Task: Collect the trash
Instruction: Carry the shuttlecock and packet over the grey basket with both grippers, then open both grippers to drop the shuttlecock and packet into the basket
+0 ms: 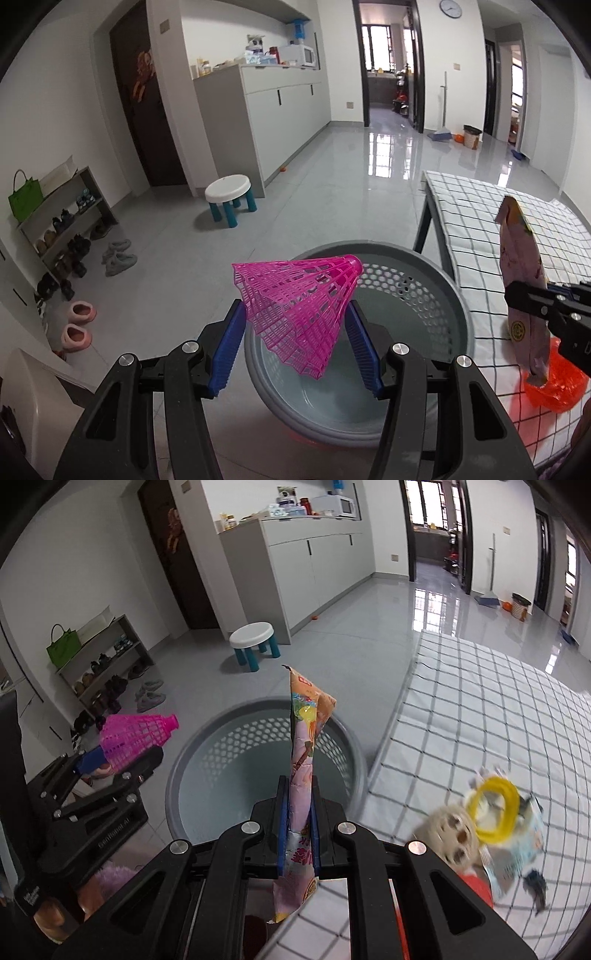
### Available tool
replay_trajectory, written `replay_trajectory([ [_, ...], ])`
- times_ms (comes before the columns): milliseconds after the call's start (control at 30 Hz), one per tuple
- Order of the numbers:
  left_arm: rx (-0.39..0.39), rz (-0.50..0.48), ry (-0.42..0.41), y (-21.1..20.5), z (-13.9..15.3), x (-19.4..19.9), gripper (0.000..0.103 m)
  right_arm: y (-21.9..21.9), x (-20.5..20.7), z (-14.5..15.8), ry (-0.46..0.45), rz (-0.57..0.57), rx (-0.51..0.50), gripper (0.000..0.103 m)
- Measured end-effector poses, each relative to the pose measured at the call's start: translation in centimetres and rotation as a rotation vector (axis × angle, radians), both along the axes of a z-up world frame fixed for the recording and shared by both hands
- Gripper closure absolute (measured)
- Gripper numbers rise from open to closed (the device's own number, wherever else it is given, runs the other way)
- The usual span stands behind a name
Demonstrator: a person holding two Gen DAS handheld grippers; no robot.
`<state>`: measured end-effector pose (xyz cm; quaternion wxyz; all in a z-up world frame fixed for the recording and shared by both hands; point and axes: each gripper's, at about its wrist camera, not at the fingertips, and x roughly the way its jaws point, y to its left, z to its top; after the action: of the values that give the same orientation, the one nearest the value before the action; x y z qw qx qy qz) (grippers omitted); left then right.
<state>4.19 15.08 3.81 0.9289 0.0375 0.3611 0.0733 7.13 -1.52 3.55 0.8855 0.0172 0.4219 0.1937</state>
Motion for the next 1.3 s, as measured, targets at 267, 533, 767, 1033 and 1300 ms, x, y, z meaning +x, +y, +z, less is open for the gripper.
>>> replay_trajectory([
  [267,-0.004,0.041,0.034,1.4,-1.2,1.4,0.049,2.7,2.8,-0.7,0.005,0.035,-0.004,0.093],
  [533,-0.011,0.056,0.076,2.0,-2.6,2.3,0.049,3.5,4.1,-2.5,0.045,0.056,-0.011,0.093],
  [767,-0.034,0.063,0.110,2.2,-3.4,3.0,0.047,3.8,5.1,-4.1,0.086,0.080,-0.015,0.092],
  [1033,-0.033,0.049,0.107,1.8,-3.4,3.1,0.040,3.4,5.6,-5.3,0.110,0.071,-0.022,0.086],
  [1300,-0.042,0.068,0.103,2.2,-3.3,3.0,0.031,2.8,5.3,-4.6,0.074,0.041,-0.022,0.053],
])
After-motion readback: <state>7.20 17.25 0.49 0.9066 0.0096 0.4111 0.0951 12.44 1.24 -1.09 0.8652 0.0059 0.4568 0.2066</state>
